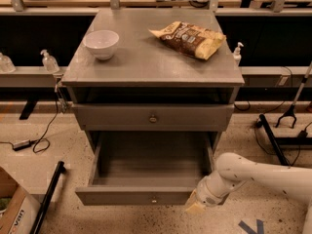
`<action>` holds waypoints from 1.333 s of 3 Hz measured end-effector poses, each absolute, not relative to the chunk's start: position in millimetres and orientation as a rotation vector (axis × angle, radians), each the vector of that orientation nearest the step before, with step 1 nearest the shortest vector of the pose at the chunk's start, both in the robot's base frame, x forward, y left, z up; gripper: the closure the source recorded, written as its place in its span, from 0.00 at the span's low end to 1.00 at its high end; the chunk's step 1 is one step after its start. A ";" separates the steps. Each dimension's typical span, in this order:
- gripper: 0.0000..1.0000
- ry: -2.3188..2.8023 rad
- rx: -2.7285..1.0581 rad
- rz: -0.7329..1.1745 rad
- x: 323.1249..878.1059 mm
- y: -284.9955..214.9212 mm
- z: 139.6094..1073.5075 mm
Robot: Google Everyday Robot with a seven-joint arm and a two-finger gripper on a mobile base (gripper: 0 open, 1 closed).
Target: Close middle drawer
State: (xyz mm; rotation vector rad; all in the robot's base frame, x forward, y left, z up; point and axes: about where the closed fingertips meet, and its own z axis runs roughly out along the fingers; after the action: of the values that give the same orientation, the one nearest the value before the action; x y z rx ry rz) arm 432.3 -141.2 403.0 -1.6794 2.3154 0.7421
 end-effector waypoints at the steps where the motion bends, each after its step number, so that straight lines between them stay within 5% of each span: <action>1: 1.00 2.315 -1.645 0.809 425.5 -136.4 381.1; 4: 1.00 2.279 -1.630 0.788 445.7 -132.7 387.1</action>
Offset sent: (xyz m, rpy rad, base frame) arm -0.0205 0.0100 -0.0440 0.0759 0.0680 -0.0318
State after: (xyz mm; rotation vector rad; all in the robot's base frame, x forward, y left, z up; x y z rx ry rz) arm 445.7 -132.7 387.1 -1.6300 2.2790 0.7876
